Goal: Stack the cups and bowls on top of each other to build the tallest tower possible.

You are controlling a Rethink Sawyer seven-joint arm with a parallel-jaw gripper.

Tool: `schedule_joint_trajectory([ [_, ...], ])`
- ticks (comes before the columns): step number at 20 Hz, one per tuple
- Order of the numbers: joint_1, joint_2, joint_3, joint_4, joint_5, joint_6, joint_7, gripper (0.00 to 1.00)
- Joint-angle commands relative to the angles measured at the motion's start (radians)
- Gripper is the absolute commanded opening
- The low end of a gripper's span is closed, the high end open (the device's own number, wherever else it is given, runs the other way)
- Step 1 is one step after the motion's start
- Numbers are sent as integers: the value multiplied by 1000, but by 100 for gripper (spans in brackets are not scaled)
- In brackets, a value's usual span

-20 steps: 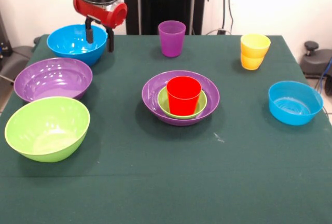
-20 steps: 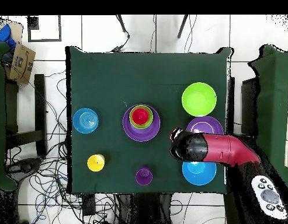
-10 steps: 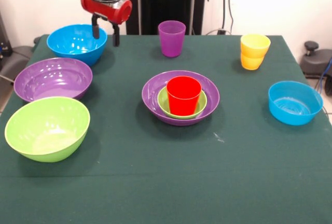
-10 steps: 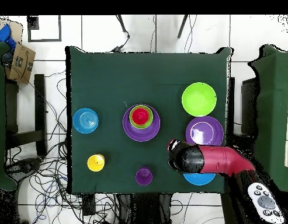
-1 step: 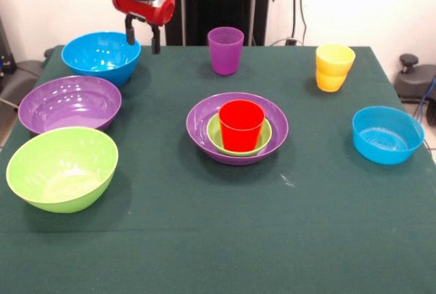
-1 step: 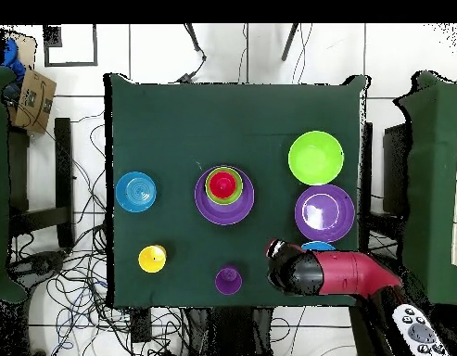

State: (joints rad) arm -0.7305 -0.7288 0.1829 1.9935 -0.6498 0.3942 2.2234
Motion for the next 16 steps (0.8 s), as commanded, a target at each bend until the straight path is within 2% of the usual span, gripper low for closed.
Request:
schedule_joint_trajectory([
  [1, 3, 150, -25, -12, -148, -119, -28, 100],
  [5, -12, 194, -44, -48, -192, -148, -28, 100],
  [8, 25, 272, -83, -113, -219, -209, 24, 100],
  [11, 56, 317, -97, -149, -214, -242, 53, 100],
  [16, 52, 323, -86, -158, -194, -229, 25, 100],
])
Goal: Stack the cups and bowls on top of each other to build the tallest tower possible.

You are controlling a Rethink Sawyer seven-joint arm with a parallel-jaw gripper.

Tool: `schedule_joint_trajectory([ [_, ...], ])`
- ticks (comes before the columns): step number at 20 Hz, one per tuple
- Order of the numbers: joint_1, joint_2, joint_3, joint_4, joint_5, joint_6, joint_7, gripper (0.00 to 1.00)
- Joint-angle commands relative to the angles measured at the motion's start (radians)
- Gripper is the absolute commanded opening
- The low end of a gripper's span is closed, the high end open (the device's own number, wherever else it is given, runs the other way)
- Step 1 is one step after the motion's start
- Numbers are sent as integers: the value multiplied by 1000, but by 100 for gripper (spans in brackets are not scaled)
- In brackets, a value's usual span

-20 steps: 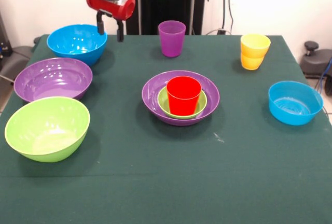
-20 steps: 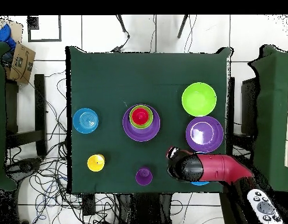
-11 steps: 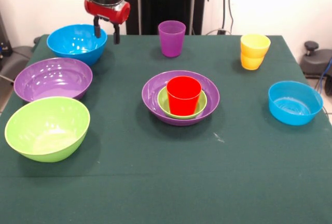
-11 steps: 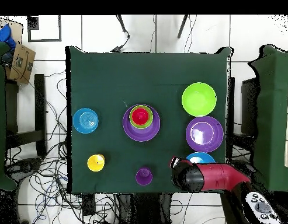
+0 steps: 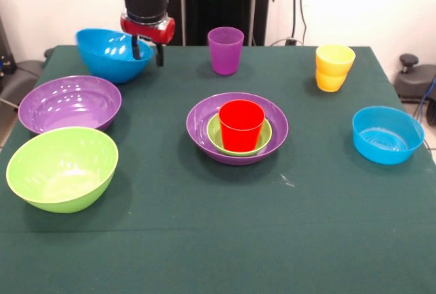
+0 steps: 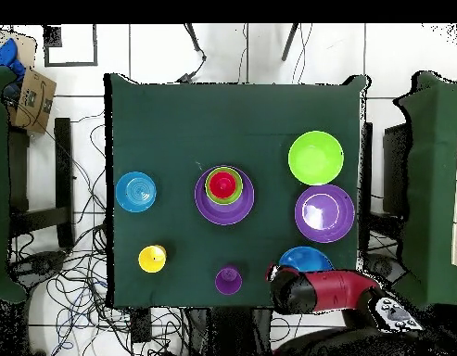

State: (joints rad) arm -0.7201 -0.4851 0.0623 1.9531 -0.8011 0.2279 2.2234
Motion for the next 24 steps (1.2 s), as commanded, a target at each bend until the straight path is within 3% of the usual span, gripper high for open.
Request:
schedule_joint_trajectory([
  [1, 36, 77, 38, -121, -40, -57, 15, 100],
  [13, -3, 47, 71, -148, -34, 10, -65, 100],
  [24, -19, -58, 134, -143, 20, 180, -172, 100],
])
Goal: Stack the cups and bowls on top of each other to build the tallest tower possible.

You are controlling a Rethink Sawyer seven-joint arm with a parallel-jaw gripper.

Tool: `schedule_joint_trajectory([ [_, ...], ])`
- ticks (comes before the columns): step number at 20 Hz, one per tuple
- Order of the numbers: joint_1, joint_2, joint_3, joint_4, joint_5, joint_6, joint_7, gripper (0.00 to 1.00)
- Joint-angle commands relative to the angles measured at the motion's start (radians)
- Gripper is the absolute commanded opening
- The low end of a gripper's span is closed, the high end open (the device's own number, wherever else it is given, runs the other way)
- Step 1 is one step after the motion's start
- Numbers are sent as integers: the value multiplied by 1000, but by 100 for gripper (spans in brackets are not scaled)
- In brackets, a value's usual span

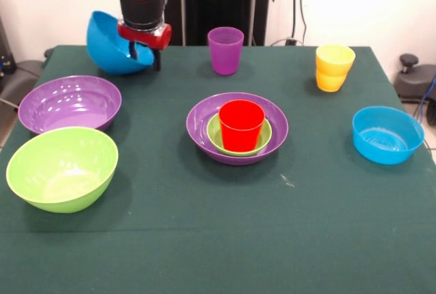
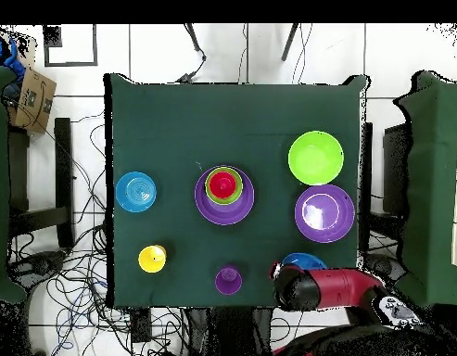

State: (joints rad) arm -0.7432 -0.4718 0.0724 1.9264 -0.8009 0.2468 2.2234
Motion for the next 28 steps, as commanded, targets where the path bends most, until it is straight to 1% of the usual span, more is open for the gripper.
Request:
schedule_joint_trajectory([
  [1, 4, -83, 129, -117, 22, 178, -183, 100],
  [3, 9, -106, 142, -130, 20, 210, -208, 100],
  [5, -3, -112, 162, -134, 21, 226, -220, 100],
  [10, 1, -101, 181, -156, -5, 232, -205, 100],
  [14, -4, -79, 180, -161, -34, 206, -182, 100],
  [15, -4, -78, 172, -159, -49, 188, -175, 100],
  [22, -6, -30, 153, -158, -77, 139, -134, 100],
  [28, -9, -41, 137, -130, -89, 126, -121, 100],
])
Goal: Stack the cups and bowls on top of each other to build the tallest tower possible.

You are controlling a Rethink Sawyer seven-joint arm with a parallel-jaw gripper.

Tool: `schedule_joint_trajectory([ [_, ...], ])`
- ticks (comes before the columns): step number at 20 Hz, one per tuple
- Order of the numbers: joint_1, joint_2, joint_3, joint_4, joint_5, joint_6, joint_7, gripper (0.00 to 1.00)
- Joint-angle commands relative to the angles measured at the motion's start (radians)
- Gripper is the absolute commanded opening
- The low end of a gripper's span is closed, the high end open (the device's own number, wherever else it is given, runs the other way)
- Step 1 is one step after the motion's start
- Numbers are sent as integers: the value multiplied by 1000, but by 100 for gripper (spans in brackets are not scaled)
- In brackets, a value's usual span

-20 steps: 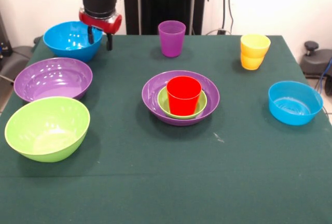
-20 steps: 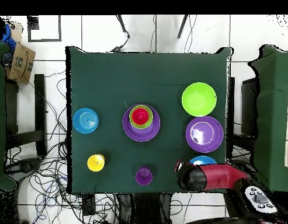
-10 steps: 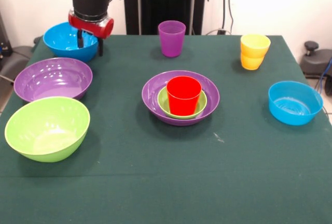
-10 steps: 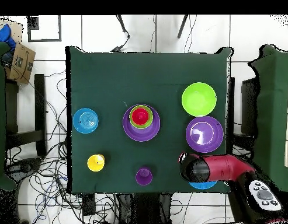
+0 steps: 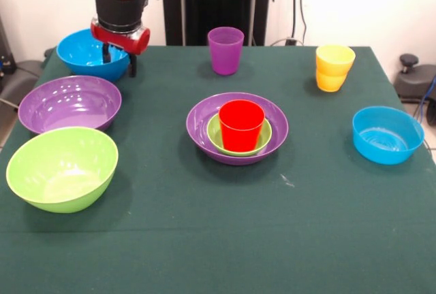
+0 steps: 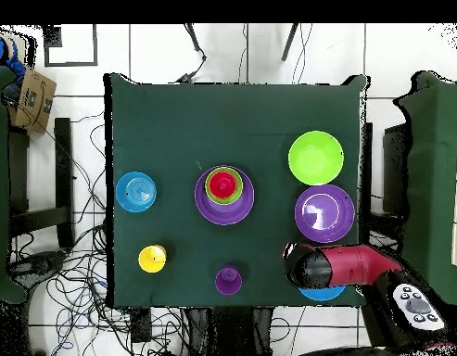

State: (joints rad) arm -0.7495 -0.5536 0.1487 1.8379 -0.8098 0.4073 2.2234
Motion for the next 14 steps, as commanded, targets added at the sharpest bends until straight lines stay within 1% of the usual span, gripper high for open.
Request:
schedule_joint_trajectory([
  [1, -2, 38, 59, -37, -82, -38, -118, 100],
  [4, -17, 40, 71, -31, -73, -31, -131, 100],
  [5, -27, 39, 79, -26, -76, -45, -136, 100],
  [6, -51, 42, 104, -19, -70, -44, -156, 0],
  [9, -60, 39, 110, -12, -63, -47, -153, 0],
  [10, -58, 35, 108, -11, -45, -3, -163, 0],
  [14, -84, 23, 139, -17, -38, 6, -186, 0],
])
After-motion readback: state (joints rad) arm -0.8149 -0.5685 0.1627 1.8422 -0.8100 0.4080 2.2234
